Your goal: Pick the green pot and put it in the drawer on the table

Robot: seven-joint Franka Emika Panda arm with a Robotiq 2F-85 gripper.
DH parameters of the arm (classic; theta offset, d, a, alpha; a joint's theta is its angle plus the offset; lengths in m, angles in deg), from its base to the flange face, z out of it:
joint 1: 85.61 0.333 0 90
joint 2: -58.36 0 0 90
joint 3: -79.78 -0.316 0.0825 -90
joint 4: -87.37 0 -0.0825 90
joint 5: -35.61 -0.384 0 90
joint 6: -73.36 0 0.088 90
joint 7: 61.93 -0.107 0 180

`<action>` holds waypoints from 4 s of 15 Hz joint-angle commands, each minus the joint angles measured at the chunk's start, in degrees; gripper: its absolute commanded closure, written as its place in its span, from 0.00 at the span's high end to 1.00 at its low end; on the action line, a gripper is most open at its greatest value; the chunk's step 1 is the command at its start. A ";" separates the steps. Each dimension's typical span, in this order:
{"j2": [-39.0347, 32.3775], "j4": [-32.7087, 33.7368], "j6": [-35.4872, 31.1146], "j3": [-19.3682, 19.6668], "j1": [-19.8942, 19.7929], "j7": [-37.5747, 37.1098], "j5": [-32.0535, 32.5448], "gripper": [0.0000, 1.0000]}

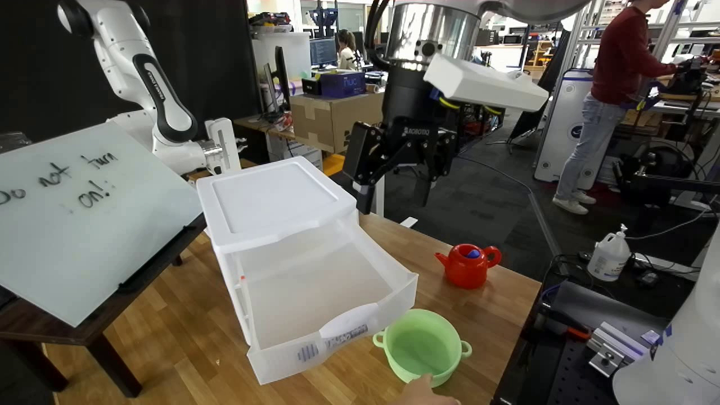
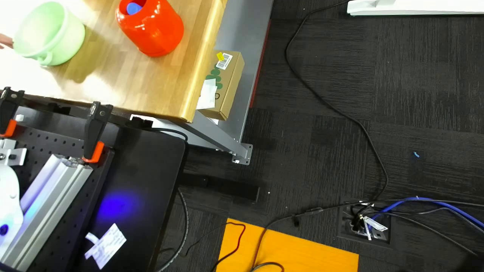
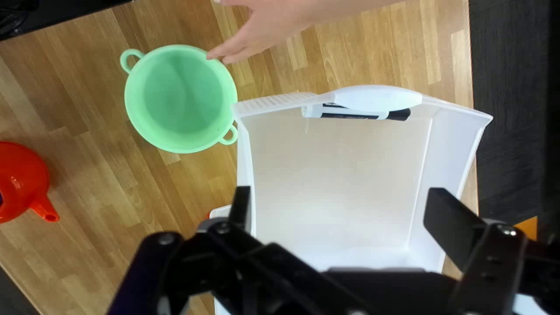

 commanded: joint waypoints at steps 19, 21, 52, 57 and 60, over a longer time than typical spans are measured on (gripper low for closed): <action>-0.01 0.11 0.14 0.08 0.05 -0.04 0.07 1.00; -0.01 0.11 0.14 0.08 0.05 -0.04 0.07 1.00; -0.01 0.11 0.14 0.08 0.05 -0.04 0.07 1.00; -0.01 0.11 0.14 0.08 0.05 -0.04 0.07 1.00; -0.67 2.03 0.27 -0.27 -1.88 -3.04 2.22 1.00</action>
